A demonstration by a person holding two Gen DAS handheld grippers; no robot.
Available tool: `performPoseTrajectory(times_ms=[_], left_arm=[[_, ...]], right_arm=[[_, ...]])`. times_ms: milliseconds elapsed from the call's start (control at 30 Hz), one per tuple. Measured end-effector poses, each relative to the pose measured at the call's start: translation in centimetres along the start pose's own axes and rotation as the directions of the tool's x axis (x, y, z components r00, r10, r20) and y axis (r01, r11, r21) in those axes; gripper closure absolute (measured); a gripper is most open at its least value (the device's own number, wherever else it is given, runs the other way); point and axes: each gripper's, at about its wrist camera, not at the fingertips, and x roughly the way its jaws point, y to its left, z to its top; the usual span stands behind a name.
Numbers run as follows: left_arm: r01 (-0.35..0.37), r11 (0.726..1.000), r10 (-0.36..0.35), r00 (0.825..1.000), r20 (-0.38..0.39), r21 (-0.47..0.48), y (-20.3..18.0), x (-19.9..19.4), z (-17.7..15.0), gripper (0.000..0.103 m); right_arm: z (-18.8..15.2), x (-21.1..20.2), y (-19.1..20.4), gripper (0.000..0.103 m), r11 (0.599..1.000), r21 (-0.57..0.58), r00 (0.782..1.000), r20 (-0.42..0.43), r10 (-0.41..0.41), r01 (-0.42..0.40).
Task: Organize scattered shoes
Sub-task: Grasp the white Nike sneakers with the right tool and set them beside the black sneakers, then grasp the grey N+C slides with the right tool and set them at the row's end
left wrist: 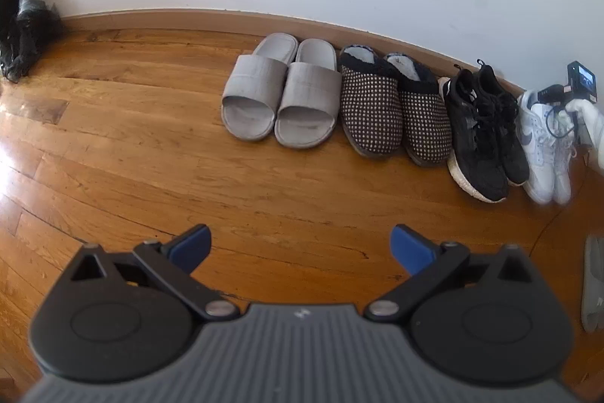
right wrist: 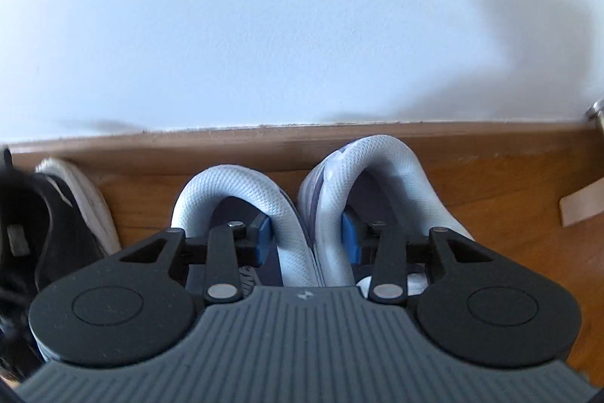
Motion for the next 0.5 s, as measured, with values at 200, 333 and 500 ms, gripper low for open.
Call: performPoseTrajectory(times_ms=[200,333,500], left_arm=[[0.022,1.0,-0.022,1.0,0.01,-0.014,0.3,-0.3,-0.4,0.0],[0.043,0.999,-0.043,0.999,0.009,-0.002,-0.2,-0.3,-0.6,0.0],[0.064,0.998,-0.064,0.998,-0.005,0.029,-1.7,0.1,-0.8,0.0]], right_arm=[[-2.6,-5.5,-2.0,0.03,0.993,-0.031,0.988,0.107,0.114,-0.111],[-6.9,-12.0,-8.4,0.017,0.989,-0.113,0.987,0.122,0.108,-0.094],[-16.7,-15.6,-23.2,0.019,0.997,0.072,0.998,0.07,0.008,-0.013]])
